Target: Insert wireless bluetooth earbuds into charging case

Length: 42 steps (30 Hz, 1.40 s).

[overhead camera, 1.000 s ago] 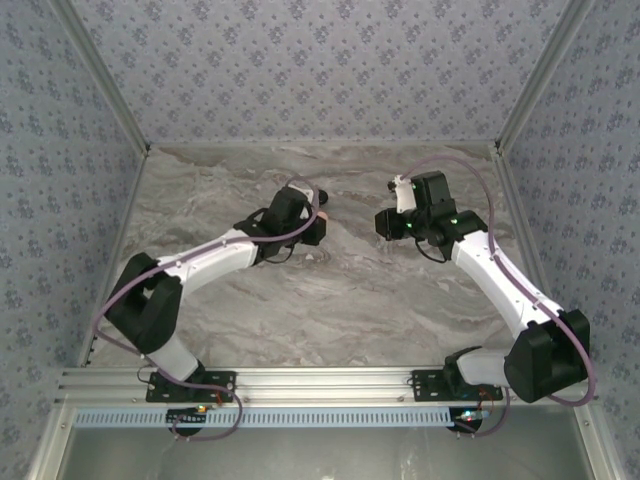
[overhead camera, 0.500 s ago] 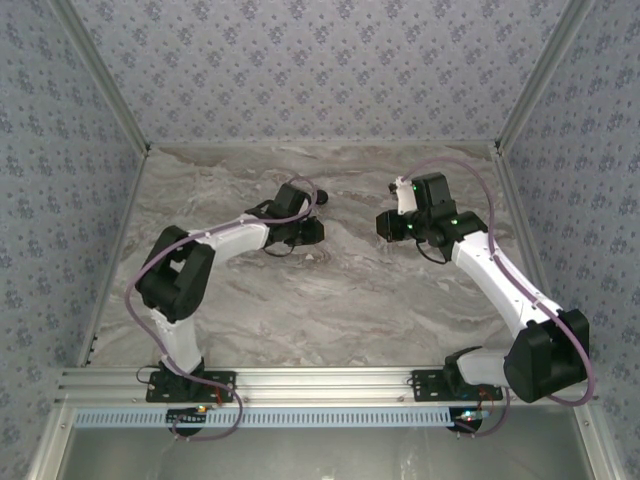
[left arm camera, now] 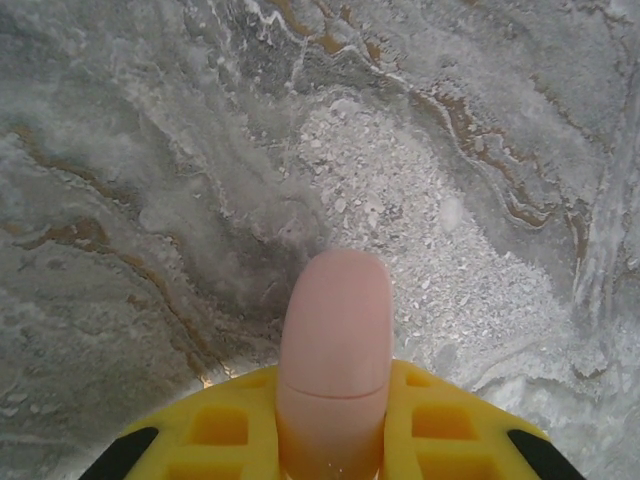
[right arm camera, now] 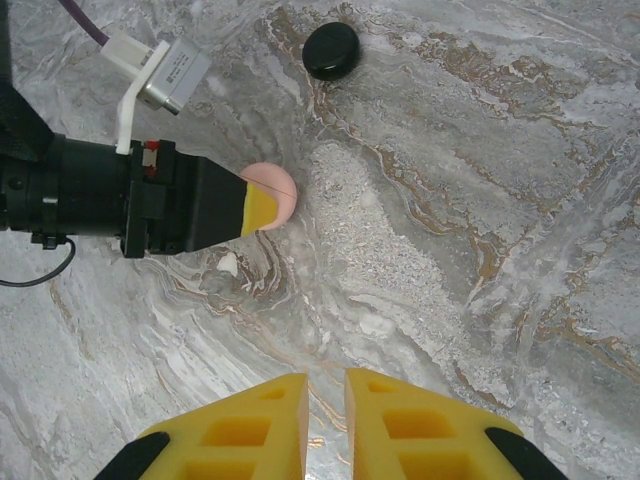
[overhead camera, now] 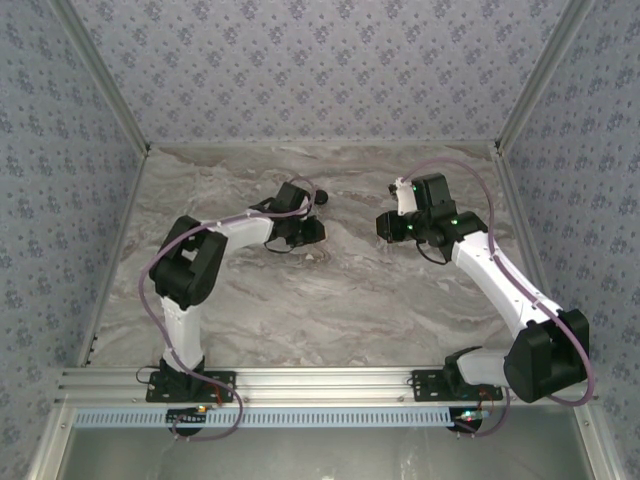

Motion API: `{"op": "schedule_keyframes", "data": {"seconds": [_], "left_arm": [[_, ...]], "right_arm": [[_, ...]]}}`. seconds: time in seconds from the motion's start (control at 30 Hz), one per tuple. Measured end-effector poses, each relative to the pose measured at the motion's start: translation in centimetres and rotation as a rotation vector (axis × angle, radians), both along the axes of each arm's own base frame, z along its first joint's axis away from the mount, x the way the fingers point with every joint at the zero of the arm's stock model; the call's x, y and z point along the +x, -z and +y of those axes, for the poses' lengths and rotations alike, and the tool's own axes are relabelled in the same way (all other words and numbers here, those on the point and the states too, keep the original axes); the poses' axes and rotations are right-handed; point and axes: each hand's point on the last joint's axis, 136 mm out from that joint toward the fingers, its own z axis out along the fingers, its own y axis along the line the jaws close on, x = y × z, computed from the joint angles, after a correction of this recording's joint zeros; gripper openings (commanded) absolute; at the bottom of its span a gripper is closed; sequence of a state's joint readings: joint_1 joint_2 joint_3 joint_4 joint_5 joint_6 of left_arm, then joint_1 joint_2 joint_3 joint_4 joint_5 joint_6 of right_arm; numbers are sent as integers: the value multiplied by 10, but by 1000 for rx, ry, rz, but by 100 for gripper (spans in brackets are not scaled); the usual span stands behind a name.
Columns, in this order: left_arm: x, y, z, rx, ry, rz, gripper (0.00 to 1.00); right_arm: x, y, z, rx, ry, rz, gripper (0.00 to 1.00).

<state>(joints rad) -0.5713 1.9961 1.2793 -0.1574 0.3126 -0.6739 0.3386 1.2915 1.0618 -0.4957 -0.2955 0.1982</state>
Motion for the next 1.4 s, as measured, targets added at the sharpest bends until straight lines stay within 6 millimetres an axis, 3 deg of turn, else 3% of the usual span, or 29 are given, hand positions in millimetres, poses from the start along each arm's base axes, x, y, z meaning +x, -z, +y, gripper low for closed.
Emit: {"op": "schedule_keyframes", "data": {"seconds": [0.5,0.67,1.0,1.2,1.4], "left_arm": [[8,5,-5,-21,-4,20,22],[9,6,-7,-27,-6,26,30],[10,8,-3,3,-10,19,55],[11,-4,15,75,-29,-37,64],[4,-43,42,146,-53,-156,67]], "right_arm": [[0,1,-1,-2,4,3,19],[1,1,-3,-2,7,3,19],[1,2,-4,-3,12,7,24],[1,6,-8,-15,24,13,29],[4,14,-20,-62,73,13,37]]}}
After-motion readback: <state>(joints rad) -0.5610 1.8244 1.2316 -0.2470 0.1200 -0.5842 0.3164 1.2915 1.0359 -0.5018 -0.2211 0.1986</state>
